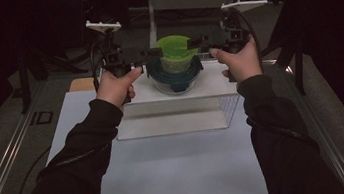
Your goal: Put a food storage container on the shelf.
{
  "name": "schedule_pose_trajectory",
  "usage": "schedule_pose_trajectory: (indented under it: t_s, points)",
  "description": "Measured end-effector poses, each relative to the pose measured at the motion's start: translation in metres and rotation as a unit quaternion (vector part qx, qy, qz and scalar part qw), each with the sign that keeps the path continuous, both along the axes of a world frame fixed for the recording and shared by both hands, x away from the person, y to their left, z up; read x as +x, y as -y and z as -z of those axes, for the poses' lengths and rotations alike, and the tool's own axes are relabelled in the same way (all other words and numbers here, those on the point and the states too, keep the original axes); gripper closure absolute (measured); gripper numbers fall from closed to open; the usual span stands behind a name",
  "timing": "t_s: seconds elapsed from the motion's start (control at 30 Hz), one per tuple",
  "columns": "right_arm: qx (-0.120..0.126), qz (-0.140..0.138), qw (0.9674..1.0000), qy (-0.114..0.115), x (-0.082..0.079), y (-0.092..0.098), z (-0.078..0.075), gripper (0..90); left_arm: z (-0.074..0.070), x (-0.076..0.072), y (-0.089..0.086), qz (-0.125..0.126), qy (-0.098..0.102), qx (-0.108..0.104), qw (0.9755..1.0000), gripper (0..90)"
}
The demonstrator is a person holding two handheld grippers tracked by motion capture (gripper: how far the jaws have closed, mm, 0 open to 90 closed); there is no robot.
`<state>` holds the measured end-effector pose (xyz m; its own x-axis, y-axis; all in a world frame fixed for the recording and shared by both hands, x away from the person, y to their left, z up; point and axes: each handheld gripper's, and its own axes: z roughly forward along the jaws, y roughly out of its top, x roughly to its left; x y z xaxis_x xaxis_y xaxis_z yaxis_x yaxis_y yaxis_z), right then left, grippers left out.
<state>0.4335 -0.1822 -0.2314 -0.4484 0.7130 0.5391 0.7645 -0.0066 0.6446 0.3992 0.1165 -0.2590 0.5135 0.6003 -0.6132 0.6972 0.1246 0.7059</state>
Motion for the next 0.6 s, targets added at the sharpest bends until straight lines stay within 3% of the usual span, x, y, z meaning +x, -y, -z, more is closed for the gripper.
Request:
schedule_pose_trajectory:
  t_s: [0.1,0.13,0.17,0.2,0.23,0.27,0.33,0.37,0.4,0.43,0.47,0.57,0.6]
  points:
    - [0.003,-0.01,0.9999,0.008,-0.004,0.003,0.001,27.8,-0.002,-0.006,-0.001,0.014,0.014,0.0,0.9998,40.3]
    - [0.007,-0.016,0.9998,0.01,-0.007,0.006,0.004,24.3,0.0,-0.013,-0.005,0.047,0.035,-0.028,0.9979,36.1]
    - [0.007,-0.016,0.9998,0.01,-0.007,0.006,0.004,24.3,0.0,-0.013,-0.005,0.047,0.035,-0.028,0.9979,31.6]
    - [0.002,-0.018,0.9997,0.018,-0.01,0.007,0.006,23.9,-0.002,-0.02,-0.005,0.045,0.052,-0.019,0.9974,31.6]
    - [0.002,-0.018,0.9997,0.018,-0.01,0.007,0.006,23.9,-0.002,-0.02,-0.005,0.045,0.052,-0.019,0.9974,31.3]
    - [-0.005,-0.017,0.9996,0.024,-0.014,0.009,0.008,23.4,-0.002,-0.025,-0.005,0.053,0.068,-0.015,0.9962,28.1]
    - [-0.004,-0.022,0.9994,0.028,-0.018,0.011,0.009,23.0,-0.001,-0.028,-0.004,0.054,0.077,-0.01,0.9955,18.6]
    - [-0.004,-0.022,0.9994,0.028,-0.018,0.011,0.009,23.0,-0.001,-0.03,-0.004,0.057,0.09,-0.004,0.9943,18.6]
    - [-0.003,-0.025,0.999,0.036,-0.022,0.013,0.011,21.8,0.002,-0.035,-0.002,0.061,0.115,0.003,0.9915,7.7]
    - [-0.003,-0.025,0.999,0.036,-0.022,0.013,0.011,21.8,0.002,-0.035,-0.002,0.061,0.115,0.003,0.9915,2.2]
    - [-0.003,-0.031,0.9987,0.04,-0.026,0.015,0.014,20.8,0.005,-0.039,-0.002,0.064,0.133,0.002,0.9891,0.0]
    - [-0.004,-0.034,0.9984,0.044,-0.031,0.018,0.018,21.1,0.008,-0.042,-0.001,0.067,0.145,0.003,0.9871,0.0]
    - [-0.002,-0.041,0.9981,0.046,-0.036,0.02,0.022,21.2,0.012,-0.047,0.0,0.064,0.159,0.013,0.9851,0.0]
